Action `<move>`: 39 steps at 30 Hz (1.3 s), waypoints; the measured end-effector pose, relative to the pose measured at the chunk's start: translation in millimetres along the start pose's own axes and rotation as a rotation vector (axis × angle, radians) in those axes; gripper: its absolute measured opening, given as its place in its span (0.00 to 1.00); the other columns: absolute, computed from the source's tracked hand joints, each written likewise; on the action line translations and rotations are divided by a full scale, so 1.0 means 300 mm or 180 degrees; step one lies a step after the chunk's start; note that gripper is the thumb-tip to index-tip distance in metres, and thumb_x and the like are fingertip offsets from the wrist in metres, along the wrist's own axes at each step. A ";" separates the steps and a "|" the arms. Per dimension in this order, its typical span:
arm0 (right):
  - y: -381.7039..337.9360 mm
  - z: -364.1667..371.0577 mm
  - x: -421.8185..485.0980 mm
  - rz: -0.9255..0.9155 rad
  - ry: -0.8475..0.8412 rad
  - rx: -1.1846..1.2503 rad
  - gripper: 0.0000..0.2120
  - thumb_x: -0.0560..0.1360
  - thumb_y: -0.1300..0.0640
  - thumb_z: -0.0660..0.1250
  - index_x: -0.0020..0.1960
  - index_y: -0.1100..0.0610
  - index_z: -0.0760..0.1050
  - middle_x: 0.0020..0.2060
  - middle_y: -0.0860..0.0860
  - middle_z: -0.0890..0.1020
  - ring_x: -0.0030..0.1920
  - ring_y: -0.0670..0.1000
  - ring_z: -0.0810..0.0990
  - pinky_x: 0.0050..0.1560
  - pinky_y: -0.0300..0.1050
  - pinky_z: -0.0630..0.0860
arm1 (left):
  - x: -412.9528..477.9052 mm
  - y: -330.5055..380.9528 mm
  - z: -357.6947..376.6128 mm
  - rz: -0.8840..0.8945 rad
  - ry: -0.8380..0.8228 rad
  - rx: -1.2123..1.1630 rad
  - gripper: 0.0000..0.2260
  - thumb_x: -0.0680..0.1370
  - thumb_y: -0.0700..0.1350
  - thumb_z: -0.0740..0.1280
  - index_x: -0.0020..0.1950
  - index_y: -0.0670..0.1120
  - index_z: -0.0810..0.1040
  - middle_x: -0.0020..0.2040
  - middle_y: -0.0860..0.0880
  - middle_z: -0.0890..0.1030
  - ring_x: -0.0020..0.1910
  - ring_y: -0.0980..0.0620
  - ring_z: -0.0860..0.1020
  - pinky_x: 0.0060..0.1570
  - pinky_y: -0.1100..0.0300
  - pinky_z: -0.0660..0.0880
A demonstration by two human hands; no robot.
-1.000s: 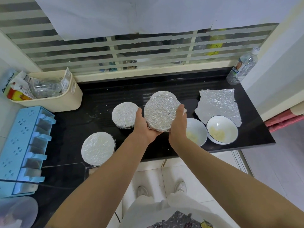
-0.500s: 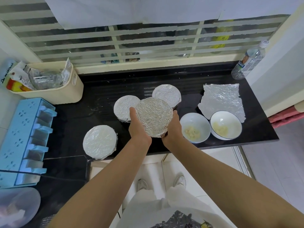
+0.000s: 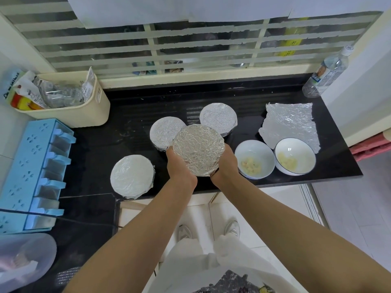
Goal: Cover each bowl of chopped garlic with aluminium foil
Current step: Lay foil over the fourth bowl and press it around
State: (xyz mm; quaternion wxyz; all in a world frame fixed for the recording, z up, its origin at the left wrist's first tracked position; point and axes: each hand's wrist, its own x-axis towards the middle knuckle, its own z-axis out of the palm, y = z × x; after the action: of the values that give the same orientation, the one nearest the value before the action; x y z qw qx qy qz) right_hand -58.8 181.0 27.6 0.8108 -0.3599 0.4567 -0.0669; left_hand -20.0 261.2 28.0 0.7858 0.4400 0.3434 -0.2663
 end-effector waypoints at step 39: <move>0.215 -0.012 0.144 0.0713 0.0577 -0.0164 0.12 0.80 0.51 0.57 0.41 0.50 0.75 0.36 0.46 0.81 0.38 0.49 0.79 0.38 0.42 0.77 | 0.220 -0.034 -0.230 -0.0533 0.0701 0.0794 0.14 0.82 0.44 0.54 0.57 0.47 0.79 0.56 0.46 0.81 0.56 0.45 0.80 0.61 0.48 0.77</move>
State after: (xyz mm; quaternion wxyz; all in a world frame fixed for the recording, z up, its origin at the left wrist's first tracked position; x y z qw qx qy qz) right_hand -51.1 207.5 -44.9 0.7591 -0.3198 0.5669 0.0035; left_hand -7.4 309.0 -54.3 0.6579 0.5305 0.4270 -0.3215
